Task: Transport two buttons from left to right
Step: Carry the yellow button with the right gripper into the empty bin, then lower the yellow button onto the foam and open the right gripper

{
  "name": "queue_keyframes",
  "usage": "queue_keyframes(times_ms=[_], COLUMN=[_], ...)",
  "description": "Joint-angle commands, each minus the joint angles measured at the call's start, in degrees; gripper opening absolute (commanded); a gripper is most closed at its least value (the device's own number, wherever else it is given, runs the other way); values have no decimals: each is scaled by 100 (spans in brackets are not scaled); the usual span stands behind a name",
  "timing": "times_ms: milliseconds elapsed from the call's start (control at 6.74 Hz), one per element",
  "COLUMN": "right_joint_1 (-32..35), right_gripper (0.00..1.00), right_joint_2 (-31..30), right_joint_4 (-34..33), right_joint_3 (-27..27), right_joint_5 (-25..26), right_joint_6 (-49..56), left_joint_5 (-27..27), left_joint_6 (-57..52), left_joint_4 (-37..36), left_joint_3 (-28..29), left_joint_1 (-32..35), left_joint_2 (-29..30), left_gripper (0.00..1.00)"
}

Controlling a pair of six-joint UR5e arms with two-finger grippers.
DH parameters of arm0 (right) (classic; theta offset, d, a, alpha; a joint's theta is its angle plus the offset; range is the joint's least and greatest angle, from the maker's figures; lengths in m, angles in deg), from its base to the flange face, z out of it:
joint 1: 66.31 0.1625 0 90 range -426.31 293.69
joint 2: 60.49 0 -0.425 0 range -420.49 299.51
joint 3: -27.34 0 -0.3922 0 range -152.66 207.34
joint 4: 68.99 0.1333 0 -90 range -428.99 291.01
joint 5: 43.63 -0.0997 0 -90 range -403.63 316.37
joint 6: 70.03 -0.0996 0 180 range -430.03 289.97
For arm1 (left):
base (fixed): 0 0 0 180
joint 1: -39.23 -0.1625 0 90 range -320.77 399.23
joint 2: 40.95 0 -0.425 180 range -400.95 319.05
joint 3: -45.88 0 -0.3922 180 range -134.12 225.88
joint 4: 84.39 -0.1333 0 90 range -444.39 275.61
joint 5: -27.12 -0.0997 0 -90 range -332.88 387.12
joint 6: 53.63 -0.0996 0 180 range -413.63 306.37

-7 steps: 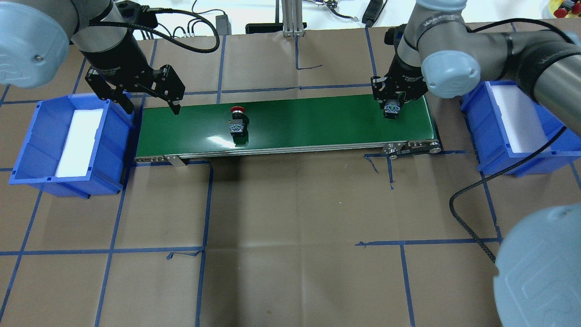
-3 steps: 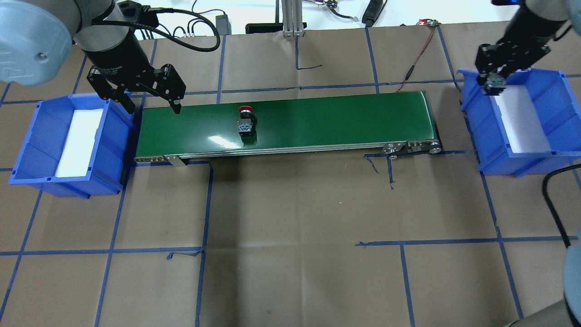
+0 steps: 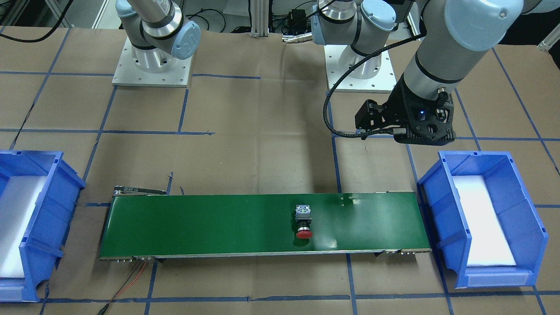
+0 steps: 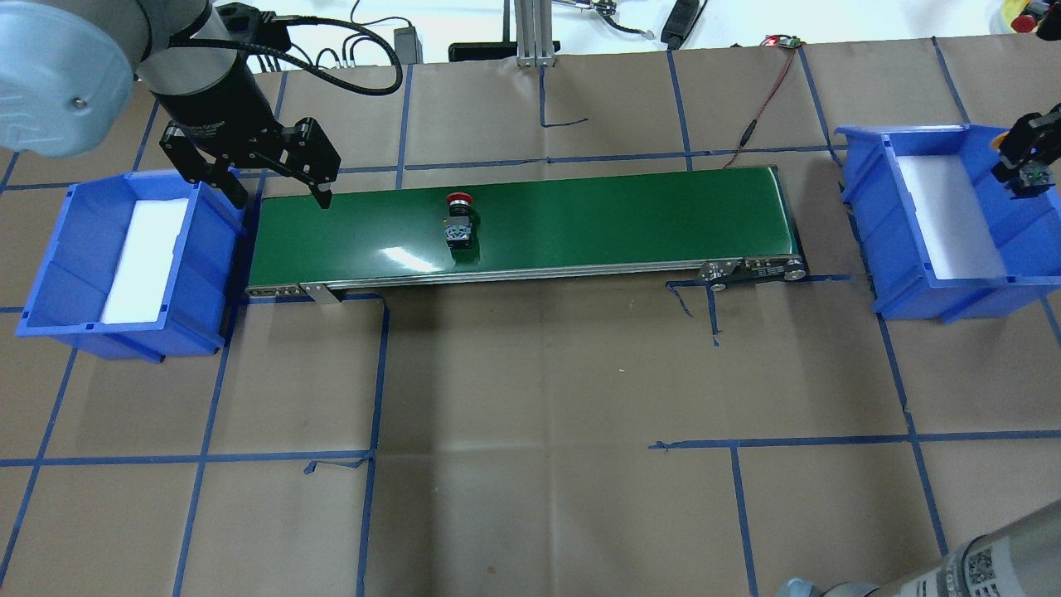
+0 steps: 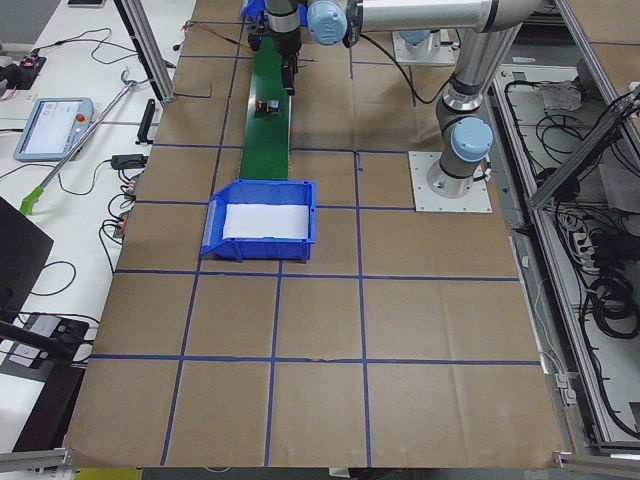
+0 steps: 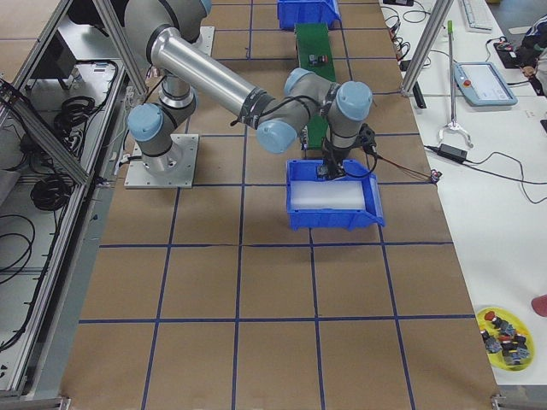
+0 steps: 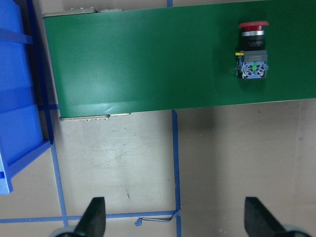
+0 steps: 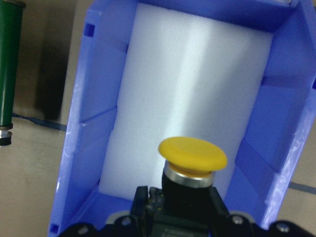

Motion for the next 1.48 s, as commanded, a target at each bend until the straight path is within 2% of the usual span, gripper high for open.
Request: queue_keyframes(times_ms=[0, 445, 742, 891, 1039, 1188, 1336], right_joint_1=[-29, -20, -38, -46, -47, -47, -47], right_gripper=[4, 4, 6, 10, 46, 88, 100], right_joint_2=[126, 135, 214, 284, 319, 328, 328], right_joint_4=[-1308, -1805, -1869, -1869, -1877, -1878, -1886], right_joint_3=[832, 1678, 1768, 1760, 1751, 1751, 1751], right_joint_5=[95, 114, 140, 158, 175, 80, 79], right_joint_6=[12, 20, -15, -15, 3, -93, -155], left_joint_5=[6, -11, 6, 6, 15, 6, 6], left_joint_6=[0, 0, 0, 0, 0, 0, 18], left_joint_4=[0, 0, 0, 0, 0, -9, -9], left_joint_3=[0, -44, -80, -80, -80, -80, -71], left_joint_1=[0, 0, 0, 0, 0, 0, 0], left_joint_2=[-7, -34, -51, -51, -51, -51, -69], left_gripper=[100, 100, 100, 100, 100, 100, 100])
